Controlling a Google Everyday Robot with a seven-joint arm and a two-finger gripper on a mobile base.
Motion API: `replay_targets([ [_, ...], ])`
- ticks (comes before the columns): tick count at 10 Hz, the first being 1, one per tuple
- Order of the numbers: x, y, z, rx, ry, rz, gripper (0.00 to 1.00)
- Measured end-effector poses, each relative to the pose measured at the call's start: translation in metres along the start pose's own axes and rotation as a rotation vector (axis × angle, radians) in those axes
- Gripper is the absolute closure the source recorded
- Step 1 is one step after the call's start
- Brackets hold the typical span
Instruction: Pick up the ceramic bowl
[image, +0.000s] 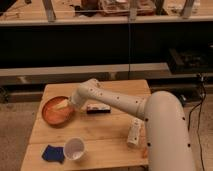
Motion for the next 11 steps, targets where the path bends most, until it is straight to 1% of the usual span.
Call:
replay_targets([
  [1, 0.0, 0.0016, 0.001, 0.001, -0.001, -0.001, 0.39],
  [2, -0.0005, 0.0017, 0.0024, 0.002, -0.004, -0.002, 0.44],
  [4, -0.0004, 0.0034, 0.0043, 0.005, -0.007, -0.003, 0.45],
  [5, 0.0, 0.0052, 0.0042, 0.004, -0.007, -0.003, 0.48],
  [7, 0.001, 0.0071, 0.0036, 0.005, -0.011, 0.0, 0.69],
  [8, 0.0017, 0.0069, 0.0033, 0.007, -0.011, 0.0, 0.77],
  [9, 0.0015, 0.0076, 0.004, 0.007, -0.013, 0.0, 0.82],
  [11, 0.0017, 0.0076, 0.0044, 0.01, -0.013, -0.008, 0.82],
])
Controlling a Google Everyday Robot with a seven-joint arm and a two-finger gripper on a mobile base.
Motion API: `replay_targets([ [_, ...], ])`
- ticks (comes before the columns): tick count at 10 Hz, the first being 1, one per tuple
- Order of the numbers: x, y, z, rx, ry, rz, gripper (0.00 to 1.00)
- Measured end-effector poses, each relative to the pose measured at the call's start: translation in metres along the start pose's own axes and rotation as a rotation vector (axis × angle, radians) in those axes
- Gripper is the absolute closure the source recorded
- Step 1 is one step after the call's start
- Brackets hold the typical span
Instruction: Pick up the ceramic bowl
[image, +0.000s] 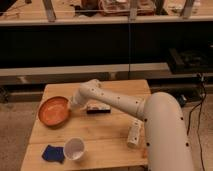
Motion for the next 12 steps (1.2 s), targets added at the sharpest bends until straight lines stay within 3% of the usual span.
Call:
replay_targets([
  [3, 0.002, -0.001, -0.026, -0.001, 0.036, -0.022, 0.82],
  [7, 0.003, 0.0, -0.031, 0.0, 0.046, -0.035, 0.82],
  [12, 0.008, 0.007, -0.056, -0.008, 0.07, -0.046, 0.82],
])
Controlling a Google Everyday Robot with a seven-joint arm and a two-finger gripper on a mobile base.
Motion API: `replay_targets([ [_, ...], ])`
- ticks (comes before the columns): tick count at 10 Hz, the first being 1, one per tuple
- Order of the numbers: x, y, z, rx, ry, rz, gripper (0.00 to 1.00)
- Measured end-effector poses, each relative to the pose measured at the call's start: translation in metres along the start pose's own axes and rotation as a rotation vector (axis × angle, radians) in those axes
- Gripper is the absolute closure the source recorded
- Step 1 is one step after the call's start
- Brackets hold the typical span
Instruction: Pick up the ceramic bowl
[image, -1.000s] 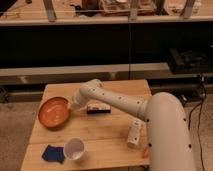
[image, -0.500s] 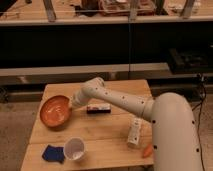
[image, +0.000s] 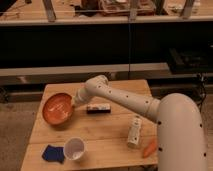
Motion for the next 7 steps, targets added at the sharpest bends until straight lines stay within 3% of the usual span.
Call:
replay_targets([
  [7, 0.006, 0.005, -0.015, -0.001, 0.008, -0.023, 0.82],
])
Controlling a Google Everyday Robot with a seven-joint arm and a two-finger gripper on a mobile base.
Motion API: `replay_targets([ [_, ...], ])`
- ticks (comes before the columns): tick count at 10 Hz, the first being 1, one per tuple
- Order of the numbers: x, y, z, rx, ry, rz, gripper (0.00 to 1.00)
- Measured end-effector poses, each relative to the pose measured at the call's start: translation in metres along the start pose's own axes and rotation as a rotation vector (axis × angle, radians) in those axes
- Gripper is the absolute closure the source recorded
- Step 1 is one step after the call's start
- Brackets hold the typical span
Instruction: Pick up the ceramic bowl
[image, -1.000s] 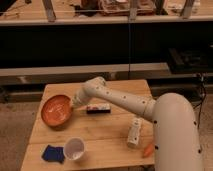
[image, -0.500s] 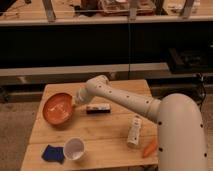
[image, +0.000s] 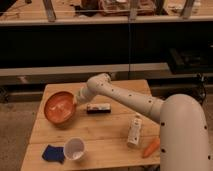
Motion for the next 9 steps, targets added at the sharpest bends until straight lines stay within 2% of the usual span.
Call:
replay_targets([
  [9, 0.005, 0.011, -0.017, 0.002, 0.003, -0.019, 0.82],
])
